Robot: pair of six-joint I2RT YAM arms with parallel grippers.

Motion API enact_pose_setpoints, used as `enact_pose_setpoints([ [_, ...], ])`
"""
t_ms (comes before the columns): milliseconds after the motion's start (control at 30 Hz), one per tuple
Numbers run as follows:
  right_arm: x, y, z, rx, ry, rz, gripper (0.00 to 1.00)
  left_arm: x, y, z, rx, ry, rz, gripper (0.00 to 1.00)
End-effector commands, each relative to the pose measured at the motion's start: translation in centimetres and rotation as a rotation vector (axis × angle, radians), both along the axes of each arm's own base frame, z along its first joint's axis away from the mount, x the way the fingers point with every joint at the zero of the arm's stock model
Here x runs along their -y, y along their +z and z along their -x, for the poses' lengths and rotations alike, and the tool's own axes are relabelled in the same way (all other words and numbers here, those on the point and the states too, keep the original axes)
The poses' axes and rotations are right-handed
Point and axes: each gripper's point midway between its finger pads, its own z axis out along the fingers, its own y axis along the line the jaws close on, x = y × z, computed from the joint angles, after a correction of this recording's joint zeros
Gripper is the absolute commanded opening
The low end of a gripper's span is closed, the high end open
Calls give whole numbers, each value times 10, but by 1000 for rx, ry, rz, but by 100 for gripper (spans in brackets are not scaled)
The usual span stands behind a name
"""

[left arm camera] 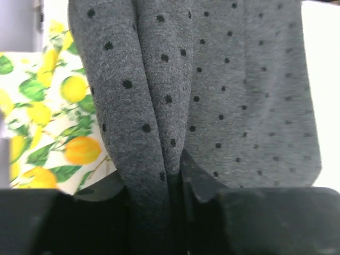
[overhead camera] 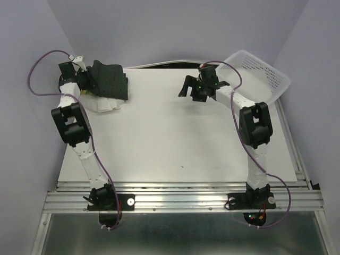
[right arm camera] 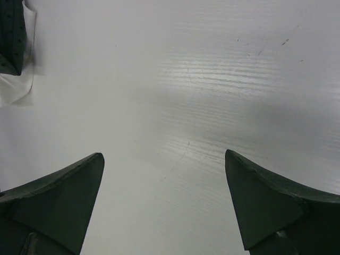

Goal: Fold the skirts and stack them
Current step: Neatly place the folded skirt to the corner

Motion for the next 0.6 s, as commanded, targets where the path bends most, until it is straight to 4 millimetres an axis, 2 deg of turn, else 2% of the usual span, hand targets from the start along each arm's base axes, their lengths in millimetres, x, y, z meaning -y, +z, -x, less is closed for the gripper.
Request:
enact_pose_setpoints([
  [0, -1, 28, -6, 85, 16, -24, 100, -48, 50, 13, 69, 153, -160, 47],
  [33, -1, 29, -6, 86, 16, -24, 100, -52, 57, 15, 78, 171, -177, 48],
  [67, -1, 29, -6, 87, 16, -23, 100, -54, 59, 17, 74, 183, -186, 59],
  [167, 0, 31, -4, 92, 24, -19, 100, -61, 67, 25, 72, 216, -228, 62],
  [200, 0, 33, -5, 97, 23, -19, 100, -60, 77, 27, 87, 220, -240, 75],
  [233, 1, 32, -4, 98, 29, -12, 100, -61, 80, 30, 90, 227, -251, 79],
  [333, 2, 40, -4, 118, 36, -2, 100, -66, 98, 39, 120, 254, -302, 80],
  [400, 3, 43, -2, 128, 47, 6, 100, -69, 101, 47, 118, 272, -325, 80],
  [433, 4, 44, -1, 135, 57, 17, 100, -70, 112, 52, 133, 277, -347, 80],
  [500, 5, 48, 1, 147, 70, 25, 100, -77, 113, 61, 119, 316, -384, 80],
  [533, 6, 47, 3, 149, 86, 39, 100, -78, 124, 66, 135, 313, -415, 80],
  [567, 6, 48, 5, 153, 93, 41, 100, -76, 118, 72, 120, 301, -426, 79],
])
